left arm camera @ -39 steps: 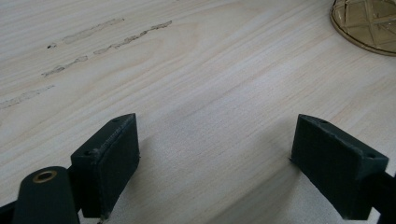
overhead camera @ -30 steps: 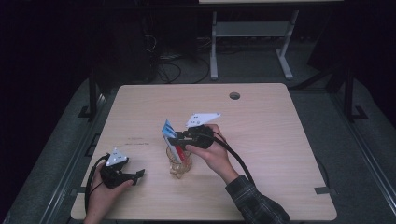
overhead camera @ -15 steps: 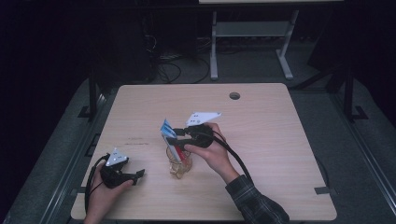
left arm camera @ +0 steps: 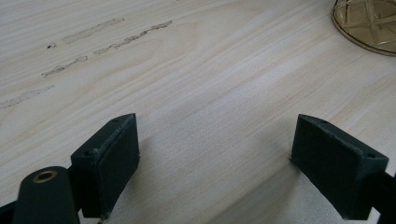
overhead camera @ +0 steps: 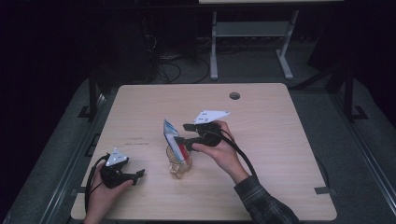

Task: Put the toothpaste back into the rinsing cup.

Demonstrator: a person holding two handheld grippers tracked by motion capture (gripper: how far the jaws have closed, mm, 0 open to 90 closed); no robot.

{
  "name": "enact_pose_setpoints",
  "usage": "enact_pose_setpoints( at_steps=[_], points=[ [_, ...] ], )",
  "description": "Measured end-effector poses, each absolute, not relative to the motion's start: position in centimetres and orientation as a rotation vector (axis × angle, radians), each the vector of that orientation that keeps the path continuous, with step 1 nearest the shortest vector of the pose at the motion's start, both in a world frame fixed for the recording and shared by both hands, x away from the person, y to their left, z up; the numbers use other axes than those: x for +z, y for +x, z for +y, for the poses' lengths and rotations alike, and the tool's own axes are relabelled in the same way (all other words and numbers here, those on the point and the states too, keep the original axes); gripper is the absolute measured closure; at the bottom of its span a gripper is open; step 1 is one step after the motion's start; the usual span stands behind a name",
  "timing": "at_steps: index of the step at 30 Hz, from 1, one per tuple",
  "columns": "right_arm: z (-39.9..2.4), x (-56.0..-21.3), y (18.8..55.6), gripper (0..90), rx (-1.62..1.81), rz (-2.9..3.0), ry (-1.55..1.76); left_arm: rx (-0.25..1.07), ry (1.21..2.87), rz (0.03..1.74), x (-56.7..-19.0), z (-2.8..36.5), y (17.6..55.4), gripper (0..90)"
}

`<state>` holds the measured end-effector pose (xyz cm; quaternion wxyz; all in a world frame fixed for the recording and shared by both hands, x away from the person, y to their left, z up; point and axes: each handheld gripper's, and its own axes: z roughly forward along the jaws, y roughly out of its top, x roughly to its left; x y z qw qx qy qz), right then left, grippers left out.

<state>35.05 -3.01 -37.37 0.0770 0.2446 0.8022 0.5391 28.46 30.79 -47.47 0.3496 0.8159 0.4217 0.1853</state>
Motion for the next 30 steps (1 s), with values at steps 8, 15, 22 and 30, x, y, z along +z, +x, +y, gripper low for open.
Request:
enact_pose_setpoints(
  at_steps=[8, 15, 22, 30],
  points=[
    [-5.9, -36.8, 34.9, 37.6, 1.588, 2.372, 0.757, 0.481, 2.113, 1.091, -47.5, 30.8, 28.5, 14.2],
    [-8.6, -37.0, 34.6, 36.4, 1.565, 2.337, 0.788, 0.479, 2.115, 1.088, -47.5, 30.9, 28.4, 14.3],
    [-11.8, -37.5, 33.9, 35.7, 1.544, 2.295, 0.842, 0.479, 2.115, 1.087, -47.5, 30.9, 28.4, 14.2],
    [-15.0, -38.3, 33.3, 34.5, 1.511, 2.262, 0.932, 0.477, 2.116, 1.088, -47.5, 30.9, 28.4, 14.2]
  ],
)
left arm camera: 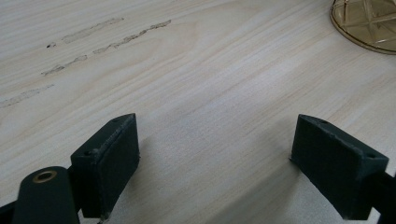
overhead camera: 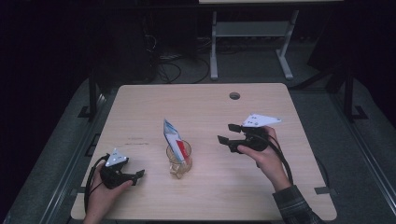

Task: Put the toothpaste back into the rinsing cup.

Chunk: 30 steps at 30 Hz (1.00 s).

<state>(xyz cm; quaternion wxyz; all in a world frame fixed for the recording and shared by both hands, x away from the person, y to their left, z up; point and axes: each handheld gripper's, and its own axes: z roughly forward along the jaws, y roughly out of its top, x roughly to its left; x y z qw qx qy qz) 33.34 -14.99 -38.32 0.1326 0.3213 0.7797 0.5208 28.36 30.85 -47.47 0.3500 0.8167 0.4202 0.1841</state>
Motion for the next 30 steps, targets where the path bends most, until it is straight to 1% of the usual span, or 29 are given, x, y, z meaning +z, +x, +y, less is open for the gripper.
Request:
enact_pose_setpoints(
  at_steps=[13, 23, 30],
  points=[
    [-19.7, -41.1, 32.1, 32.1, 1.428, 2.262, 1.072, 0.476, 2.119, 1.083, -47.5, 30.9, 28.3, 14.2],
    [-21.8, -43.9, 30.7, 28.8, 1.344, 2.3, 1.15, 0.476, 2.118, 1.079, -47.5, 30.9, 28.3, 14.2],
    [-23.0, -45.0, 29.7, 25.5, 1.26, 2.315, 1.169, 0.476, 2.119, 1.076, -47.5, 30.9, 28.3, 14.3]
  ],
)
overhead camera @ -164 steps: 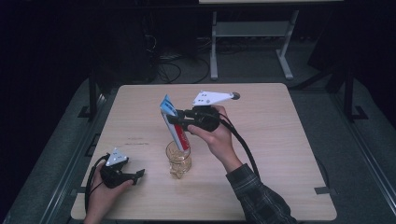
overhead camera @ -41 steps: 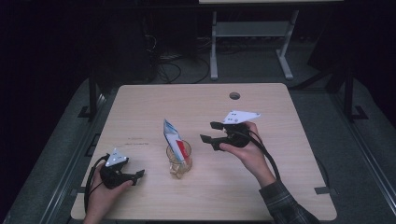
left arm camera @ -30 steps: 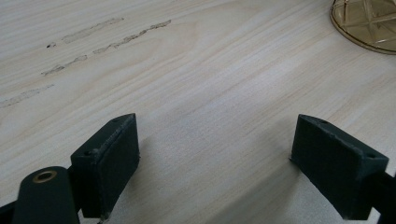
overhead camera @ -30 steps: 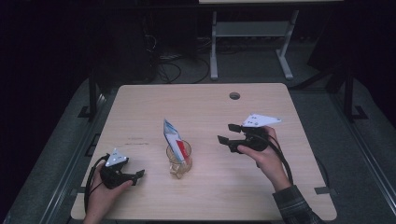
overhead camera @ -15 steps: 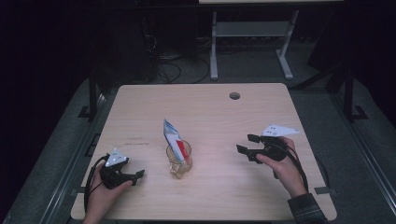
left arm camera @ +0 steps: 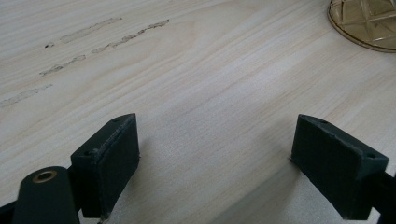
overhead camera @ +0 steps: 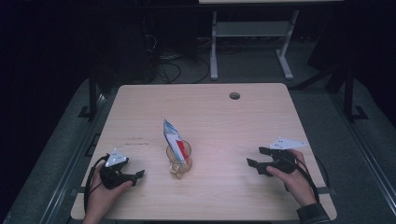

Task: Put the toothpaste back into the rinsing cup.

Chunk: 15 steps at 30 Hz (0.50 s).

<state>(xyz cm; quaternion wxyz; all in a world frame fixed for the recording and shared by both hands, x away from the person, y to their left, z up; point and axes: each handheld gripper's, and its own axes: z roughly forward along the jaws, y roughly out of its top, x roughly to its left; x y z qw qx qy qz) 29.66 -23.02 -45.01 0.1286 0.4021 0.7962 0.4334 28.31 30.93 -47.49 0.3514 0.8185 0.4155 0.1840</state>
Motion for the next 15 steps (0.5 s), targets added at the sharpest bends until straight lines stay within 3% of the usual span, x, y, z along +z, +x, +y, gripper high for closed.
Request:
enact_pose_setpoints(
  at_steps=[15],
  points=[
    [-25.8, -46.9, 27.7, 22.0, 1.026, 2.321, 1.19, 0.475, 2.119, 1.076, -47.5, 30.9, 28.3, 14.3]
  ],
)
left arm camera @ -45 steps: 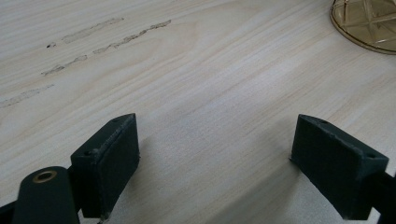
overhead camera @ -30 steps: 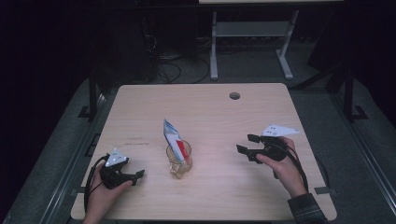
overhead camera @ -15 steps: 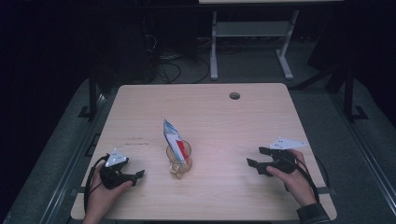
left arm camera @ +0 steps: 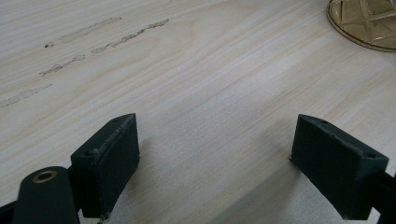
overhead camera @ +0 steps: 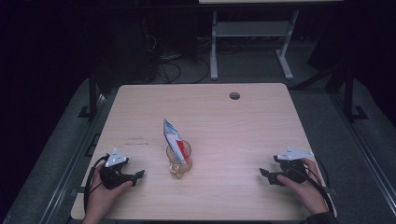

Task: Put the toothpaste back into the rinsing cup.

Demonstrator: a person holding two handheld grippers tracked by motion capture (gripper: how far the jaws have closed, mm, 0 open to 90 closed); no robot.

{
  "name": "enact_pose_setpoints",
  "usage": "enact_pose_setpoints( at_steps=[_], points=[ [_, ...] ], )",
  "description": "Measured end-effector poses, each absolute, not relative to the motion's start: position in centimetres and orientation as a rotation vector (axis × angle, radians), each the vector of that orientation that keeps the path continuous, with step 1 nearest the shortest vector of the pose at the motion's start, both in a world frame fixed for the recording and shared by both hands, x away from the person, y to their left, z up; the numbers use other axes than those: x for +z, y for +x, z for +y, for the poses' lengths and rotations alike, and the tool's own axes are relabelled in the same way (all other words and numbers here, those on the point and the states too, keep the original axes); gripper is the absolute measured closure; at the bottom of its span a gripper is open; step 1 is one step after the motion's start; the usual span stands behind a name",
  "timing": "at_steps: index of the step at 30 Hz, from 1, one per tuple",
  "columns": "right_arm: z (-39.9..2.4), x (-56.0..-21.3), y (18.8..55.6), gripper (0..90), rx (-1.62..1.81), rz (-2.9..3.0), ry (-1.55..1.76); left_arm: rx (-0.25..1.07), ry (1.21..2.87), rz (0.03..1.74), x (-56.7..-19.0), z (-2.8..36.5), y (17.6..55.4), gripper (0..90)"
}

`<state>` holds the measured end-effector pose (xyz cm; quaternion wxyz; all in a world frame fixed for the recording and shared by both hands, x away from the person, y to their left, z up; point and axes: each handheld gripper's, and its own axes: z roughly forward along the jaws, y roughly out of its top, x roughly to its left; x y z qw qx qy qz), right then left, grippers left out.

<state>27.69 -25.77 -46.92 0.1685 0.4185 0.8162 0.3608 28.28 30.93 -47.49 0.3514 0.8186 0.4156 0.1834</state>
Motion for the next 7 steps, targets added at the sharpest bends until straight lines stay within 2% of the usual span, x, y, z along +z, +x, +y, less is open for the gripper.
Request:
enact_pose_setpoints(
  at_steps=[7],
  points=[
    [-26.03, -47.26, 27.55, 21.7, 1.012, 2.33, 1.199, 0.475, 2.12, 1.075, -47.49, 30.94, 28.28, 14.2]
  ],
)
